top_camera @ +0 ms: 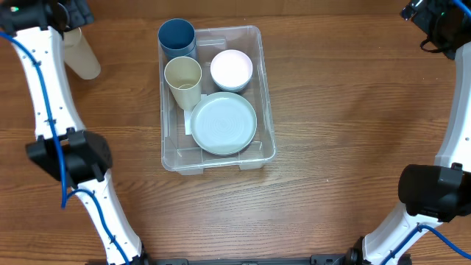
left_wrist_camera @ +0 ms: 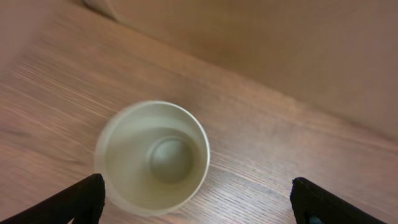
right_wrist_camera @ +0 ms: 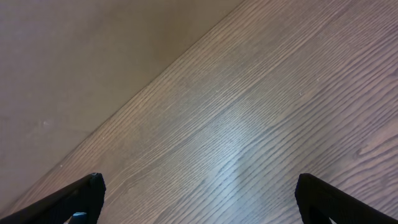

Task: Pack container
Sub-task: 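Grasp the last cream cup at the upper left with left gripper, then lower the cream cup into the cream cup in the bin and release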

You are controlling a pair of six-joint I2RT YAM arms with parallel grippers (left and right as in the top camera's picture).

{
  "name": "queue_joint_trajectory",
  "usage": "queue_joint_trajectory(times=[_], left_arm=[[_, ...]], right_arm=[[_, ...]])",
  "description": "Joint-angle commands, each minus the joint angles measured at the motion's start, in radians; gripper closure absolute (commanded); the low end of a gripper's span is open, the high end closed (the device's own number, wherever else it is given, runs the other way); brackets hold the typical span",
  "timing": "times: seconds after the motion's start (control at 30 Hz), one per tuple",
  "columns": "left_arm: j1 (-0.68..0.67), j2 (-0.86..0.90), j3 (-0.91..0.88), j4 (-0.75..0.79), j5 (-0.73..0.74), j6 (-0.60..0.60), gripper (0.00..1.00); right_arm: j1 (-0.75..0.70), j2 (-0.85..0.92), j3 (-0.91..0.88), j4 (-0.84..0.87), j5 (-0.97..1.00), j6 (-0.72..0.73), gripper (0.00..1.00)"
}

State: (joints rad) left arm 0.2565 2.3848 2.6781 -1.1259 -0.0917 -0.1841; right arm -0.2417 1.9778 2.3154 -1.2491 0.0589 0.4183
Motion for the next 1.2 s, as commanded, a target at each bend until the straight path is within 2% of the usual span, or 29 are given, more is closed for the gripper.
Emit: queue_joint_trajectory(times=[0.0, 0.1, 0.17, 0.2, 0.23, 0.27, 0.43, 0.57, 0.63, 0.73, 0.8, 0.9, 0.97, 1.07, 1.17], left_arm=[[-0.009, 0.106, 0.005, 0.0, 0.06, 0.008, 0.11], [-0.014, 0.149, 0.005, -0.006, 0.093, 0.008, 0.19], [-0.016, 0.157, 0.005, -0.017, 0.093, 0.003, 0.54], [-0.016, 0.156, 0.005, -0.023, 0.093, 0.002, 0.76], [-0.016, 0.156, 0.005, -0.031, 0.093, 0.0, 0.89], [-0.016, 0.156, 0.005, -0.048, 0.093, -0.016, 0.96], [-0.016, 0.101, 0.01, -0.194, 0.119, -0.03, 0.96], [-0.03, -0.074, 0.01, -0.338, 0.134, -0.005, 0.96], [-0.05, -0.167, 0.01, -0.361, 0.13, 0.035, 0.96], [-0.097, -0.312, 0.01, -0.351, 0.022, 0.039, 0.96], [-0.122, -0.372, 0.01, -0.359, 0.037, 0.039, 0.96], [-0.208, -0.454, 0.01, -0.399, 0.093, 0.09, 0.96], [-0.331, -0.499, 0.01, -0.439, 0.093, 0.167, 0.96], [-0.492, -0.49, 0.01, -0.447, 0.092, 0.215, 0.96], [-0.567, -0.445, 0.01, -0.441, 0.092, 0.215, 0.96]], right_arm=[[0.001, 0.001, 0.006, 0.006, 0.007, 0.005, 0.0], [0.001, 0.001, 0.006, 0.006, 0.007, 0.005, 0.0], [0.001, 0.001, 0.006, 0.006, 0.007, 0.005, 0.0], [0.001, 0.001, 0.006, 0.006, 0.007, 0.005, 0.0], [0.001, 0.001, 0.006, 0.006, 0.007, 0.005, 0.0], [0.001, 0.001, 0.006, 0.006, 0.007, 0.005, 0.0], [0.001, 0.001, 0.006, 0.006, 0.007, 0.005, 0.0], [0.001, 0.001, 0.006, 0.006, 0.007, 0.005, 0.0], [0.001, 0.001, 0.006, 0.006, 0.007, 0.005, 0.0], [0.001, 0.001, 0.006, 0.006, 0.007, 0.005, 0.0], [0.001, 0.001, 0.006, 0.006, 0.007, 0.005, 0.0], [0.001, 0.001, 0.006, 0.006, 0.007, 0.005, 0.0], [0.001, 0.001, 0.006, 0.006, 0.007, 0.005, 0.0], [0.001, 0.001, 0.006, 0.006, 0.007, 0.005, 0.0], [0.001, 0.001, 0.006, 0.006, 0.007, 0.005, 0.0]])
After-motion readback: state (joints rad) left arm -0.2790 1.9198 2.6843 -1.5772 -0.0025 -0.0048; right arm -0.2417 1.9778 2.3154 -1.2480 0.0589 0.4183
